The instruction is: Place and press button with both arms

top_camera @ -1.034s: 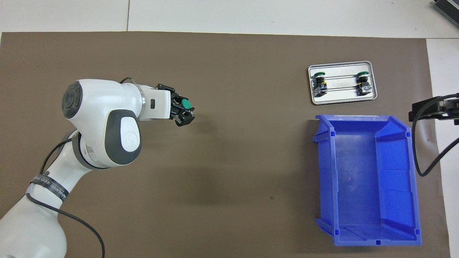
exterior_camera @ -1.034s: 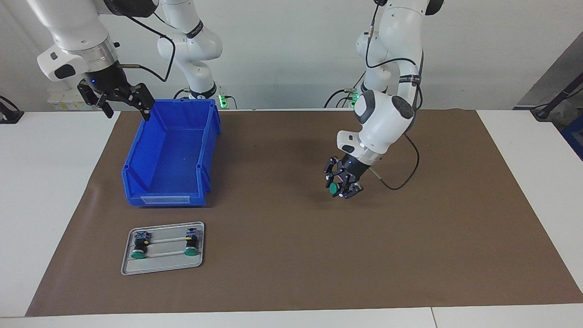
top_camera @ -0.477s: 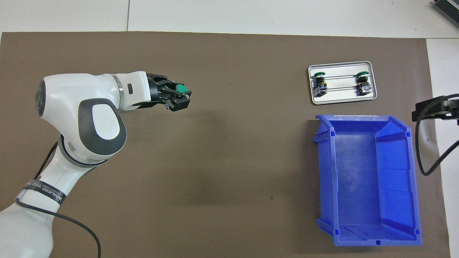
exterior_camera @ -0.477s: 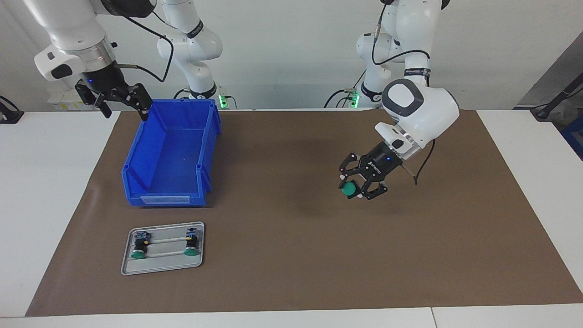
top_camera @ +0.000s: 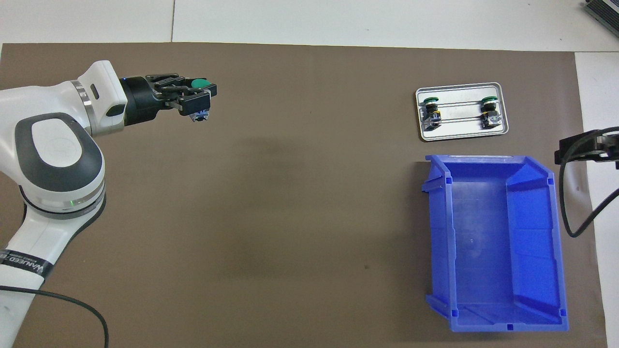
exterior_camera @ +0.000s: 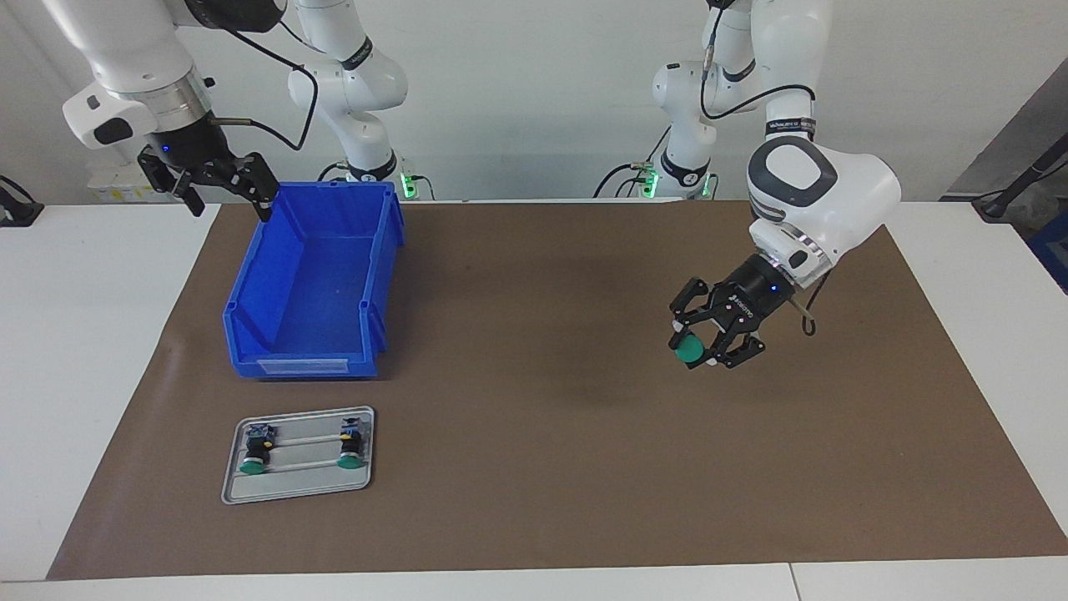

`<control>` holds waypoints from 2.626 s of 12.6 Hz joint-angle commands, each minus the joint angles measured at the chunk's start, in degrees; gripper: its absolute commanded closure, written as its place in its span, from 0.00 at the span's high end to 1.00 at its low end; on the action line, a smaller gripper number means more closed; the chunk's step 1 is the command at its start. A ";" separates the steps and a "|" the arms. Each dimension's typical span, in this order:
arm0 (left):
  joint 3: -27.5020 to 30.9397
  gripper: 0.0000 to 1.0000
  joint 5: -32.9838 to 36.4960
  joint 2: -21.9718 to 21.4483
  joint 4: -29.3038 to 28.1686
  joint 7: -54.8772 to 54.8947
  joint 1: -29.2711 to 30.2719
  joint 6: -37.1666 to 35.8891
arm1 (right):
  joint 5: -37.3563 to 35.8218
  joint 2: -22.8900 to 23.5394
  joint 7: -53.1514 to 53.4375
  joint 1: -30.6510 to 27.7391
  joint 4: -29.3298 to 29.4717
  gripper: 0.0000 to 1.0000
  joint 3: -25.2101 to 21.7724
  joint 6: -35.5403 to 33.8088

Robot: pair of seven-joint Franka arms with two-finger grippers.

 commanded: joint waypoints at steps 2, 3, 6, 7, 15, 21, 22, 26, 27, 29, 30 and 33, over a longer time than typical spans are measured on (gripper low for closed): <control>-0.12 0.09 -1.26 -1.73 -1.18 3.30 -0.23 -0.38 | 0.21 -1.08 -1.27 0.15 -1.55 1.00 -0.60 -0.06; -0.03 0.03 -1.26 -2.34 -1.27 2.78 -0.14 -0.29 | 0.56 -1.08 -1.27 0.06 -1.46 1.00 -0.60 -0.06; 0.06 0.10 -1.18 -3.58 -1.80 2.85 -0.40 1.20 | 1.00 -1.08 -1.27 0.76 -1.46 1.00 -0.43 -0.06; -0.12 0.10 -1.09 -3.58 -1.80 3.21 -0.40 2.34 | 1.09 -1.08 -1.27 0.85 -1.46 1.00 -0.43 -0.06; -0.21 0.00 -1.18 -8.84 -13.82 21.91 0.04 -0.02 | 1.09 -1.08 -1.27 0.76 -1.46 1.00 -0.43 -0.06; -0.29 0.00 -1.26 -9.29 -19.38 29.74 0.21 -1.34 | 1.09 -1.08 -1.27 0.76 -1.46 1.00 -0.43 -0.06; -0.29 0.00 -1.35 -8.77 -19.55 30.88 0.39 -2.47 | 1.09 -1.08 -1.27 0.76 -1.46 1.00 -0.43 -0.06; -0.29 0.00 -5.37 -5.43 -19.11 36.85 2.32 -7.39 | 1.09 -1.08 -1.27 0.76 -1.46 1.00 -0.43 -0.06; -0.29 0.00 -6.18 -3.86 -18.85 39.22 3.19 -8.19 | 1.09 -1.08 -1.27 0.76 -1.46 1.00 -0.43 -0.06; -0.29 0.00 -6.36 -2.18 -18.24 39.95 3.38 -8.55 | 1.09 -1.08 -1.27 0.76 -1.46 1.00 -0.43 -0.06; -0.21 0.00 -6.45 -1.91 -18.23 40.21 3.38 -7.85 | 1.09 -1.08 -1.27 0.76 -1.46 1.00 -0.43 -0.06; -0.29 0.00 -7.06 -0.95 -18.50 42.48 3.46 -6.97 | 1.09 -1.08 -1.27 0.76 -1.46 1.00 -0.43 -0.06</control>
